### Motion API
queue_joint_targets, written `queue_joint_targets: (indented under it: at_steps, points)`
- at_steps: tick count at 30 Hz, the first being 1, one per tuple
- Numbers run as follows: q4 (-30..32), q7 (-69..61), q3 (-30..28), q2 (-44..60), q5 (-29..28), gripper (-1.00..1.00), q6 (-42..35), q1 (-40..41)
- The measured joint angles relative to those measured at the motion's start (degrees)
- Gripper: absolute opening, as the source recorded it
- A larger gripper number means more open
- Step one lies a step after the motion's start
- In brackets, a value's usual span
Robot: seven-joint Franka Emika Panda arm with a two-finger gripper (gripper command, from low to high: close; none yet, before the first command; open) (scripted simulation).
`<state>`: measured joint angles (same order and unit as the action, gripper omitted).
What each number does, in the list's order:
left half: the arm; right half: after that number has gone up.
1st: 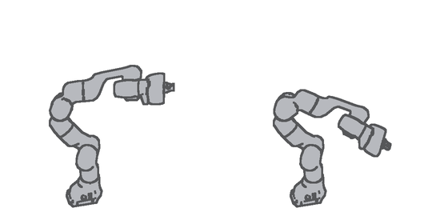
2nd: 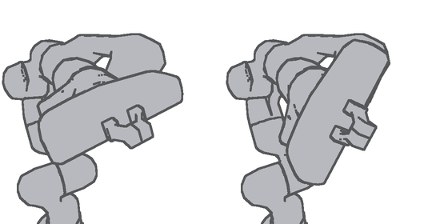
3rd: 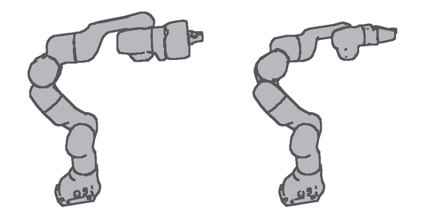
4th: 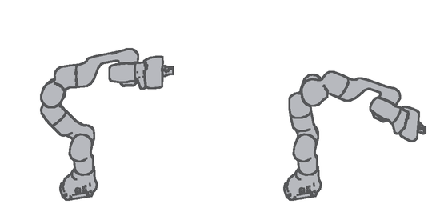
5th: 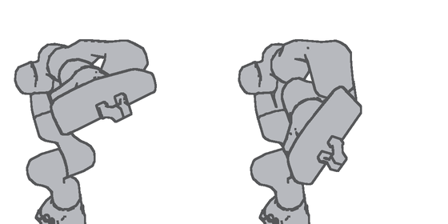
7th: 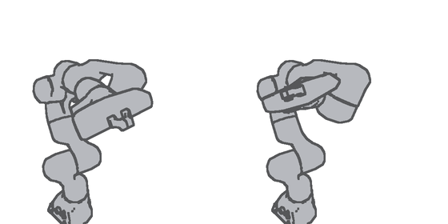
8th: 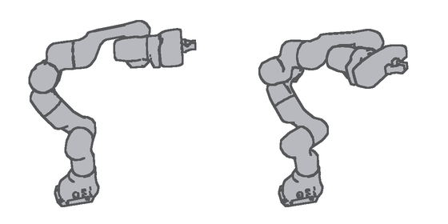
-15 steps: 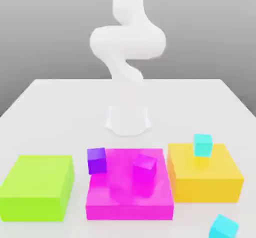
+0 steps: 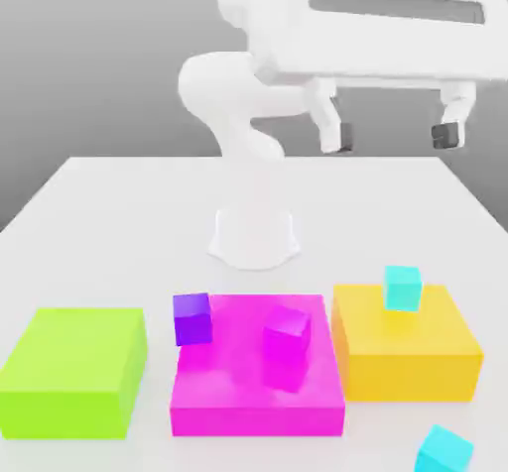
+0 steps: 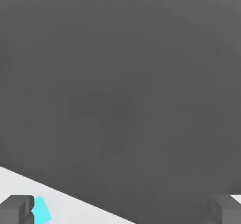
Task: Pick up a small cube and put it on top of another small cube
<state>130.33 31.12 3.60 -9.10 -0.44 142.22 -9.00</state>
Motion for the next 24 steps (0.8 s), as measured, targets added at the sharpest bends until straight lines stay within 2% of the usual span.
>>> queue_joint_targets:
  at_steps: [14, 18, 19, 24]
  points:
    - [-1.2, -8.54, 3.56, 29.25, -4.75, 0.0, 8.16, -6.29]
    - [-2.72, -7.99, 2.43, 37.56, -6.58, 0.0, 13.64, -7.72]
    - [-3.12, -7.77, 2.04, 39.38, -6.91, -1.0, 15.03, -8.05]
    - [-3.12, -7.76, 2.06, 39.38, -6.91, -1.0, 14.97, -8.04]
